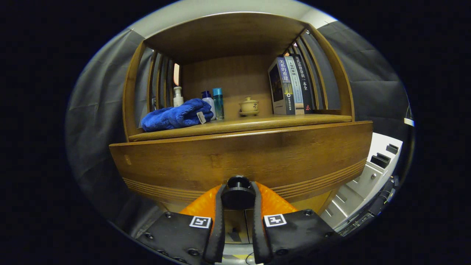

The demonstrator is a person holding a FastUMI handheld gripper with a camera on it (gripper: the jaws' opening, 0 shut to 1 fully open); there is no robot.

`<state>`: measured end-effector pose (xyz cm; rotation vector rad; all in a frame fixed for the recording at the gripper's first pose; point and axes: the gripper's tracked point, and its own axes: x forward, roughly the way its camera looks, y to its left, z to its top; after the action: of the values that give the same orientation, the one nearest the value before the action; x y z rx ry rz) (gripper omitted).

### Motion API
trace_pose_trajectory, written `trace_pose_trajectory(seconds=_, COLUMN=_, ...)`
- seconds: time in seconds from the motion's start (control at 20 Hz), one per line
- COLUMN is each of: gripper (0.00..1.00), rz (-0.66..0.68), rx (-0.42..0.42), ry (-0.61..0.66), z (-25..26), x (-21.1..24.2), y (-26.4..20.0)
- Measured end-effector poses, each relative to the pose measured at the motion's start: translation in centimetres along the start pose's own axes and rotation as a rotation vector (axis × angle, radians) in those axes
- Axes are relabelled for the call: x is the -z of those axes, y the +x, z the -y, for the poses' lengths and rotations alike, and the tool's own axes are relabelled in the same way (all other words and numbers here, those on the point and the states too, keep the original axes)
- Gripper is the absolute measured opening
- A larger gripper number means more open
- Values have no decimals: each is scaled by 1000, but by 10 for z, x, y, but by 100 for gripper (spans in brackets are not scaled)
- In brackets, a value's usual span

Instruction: Pull open the drawer, take out the items inside it, and place them on the countertop above the cabinet.

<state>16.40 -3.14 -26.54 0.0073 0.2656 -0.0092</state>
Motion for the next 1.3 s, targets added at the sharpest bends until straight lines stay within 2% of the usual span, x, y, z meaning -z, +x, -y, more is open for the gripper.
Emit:
trace_pose_trajectory(seconds=0.65, gripper=38, rz=-62, rx=-48, ry=-32, z=3, x=21, y=-95)
trace_pose_trajectory(seconds=1.0, gripper=38, rz=-104, rx=-59, ry=-41, z=2, x=32, y=-124)
trace_pose_trajectory(seconds=1.3, gripper=38, rz=-118, rx=-60, ry=-41, z=3, x=36, y=-131)
